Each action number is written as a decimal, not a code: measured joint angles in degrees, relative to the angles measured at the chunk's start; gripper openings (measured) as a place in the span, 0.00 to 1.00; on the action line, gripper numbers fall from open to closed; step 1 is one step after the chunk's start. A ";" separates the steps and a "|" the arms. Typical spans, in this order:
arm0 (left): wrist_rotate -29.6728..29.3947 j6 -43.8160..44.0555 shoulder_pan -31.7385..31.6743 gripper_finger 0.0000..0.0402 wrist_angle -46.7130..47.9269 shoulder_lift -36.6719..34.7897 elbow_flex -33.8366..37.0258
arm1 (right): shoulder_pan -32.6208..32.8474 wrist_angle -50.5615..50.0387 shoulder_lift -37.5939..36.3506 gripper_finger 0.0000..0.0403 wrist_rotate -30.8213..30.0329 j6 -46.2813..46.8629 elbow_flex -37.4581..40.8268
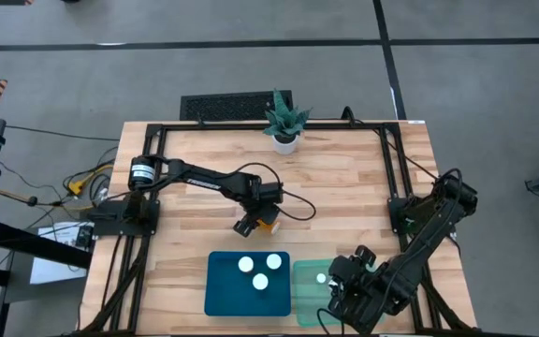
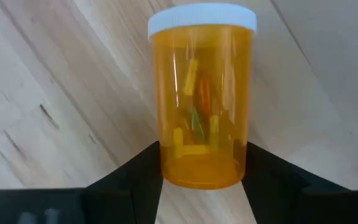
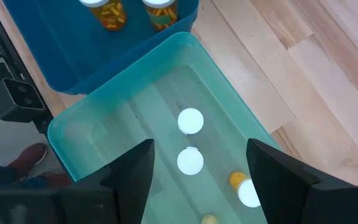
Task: Pick and place medicine bottles into bin by pill shape (circle, oval)
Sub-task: Put the large orange pill bottle into the blue bin
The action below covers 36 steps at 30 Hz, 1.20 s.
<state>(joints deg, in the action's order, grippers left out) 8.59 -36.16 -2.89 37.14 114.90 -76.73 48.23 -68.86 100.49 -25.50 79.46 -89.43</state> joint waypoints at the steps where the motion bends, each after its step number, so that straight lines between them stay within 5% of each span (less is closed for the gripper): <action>1: 0.01 0.09 0.02 0.45 -0.38 0.30 -0.07 | 0.02 -0.07 0.00 0.66 -0.04 0.02 0.00; 10: -0.07 4.54 0.27 0.45 -0.44 -0.33 0.00 | -1.01 0.25 0.00 0.66 -1.40 -0.03 0.00; 22: 6.19 15.05 0.17 0.46 2.12 -10.07 0.00 | -4.39 2.63 -2.07 0.66 -15.28 -2.50 0.02; 29: 10.35 20.71 0.33 0.46 2.36 -20.84 0.00 | -8.23 12.16 -6.92 0.66 -20.35 -19.14 0.02; 36: 9.17 24.65 1.13 0.47 1.67 -31.13 -0.02 | -15.56 20.24 -9.95 0.72 -14.63 -36.53 -0.07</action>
<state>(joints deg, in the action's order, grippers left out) 17.76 -11.50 -1.76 38.81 83.77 -76.75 32.67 -48.62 90.54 -40.13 42.94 -89.49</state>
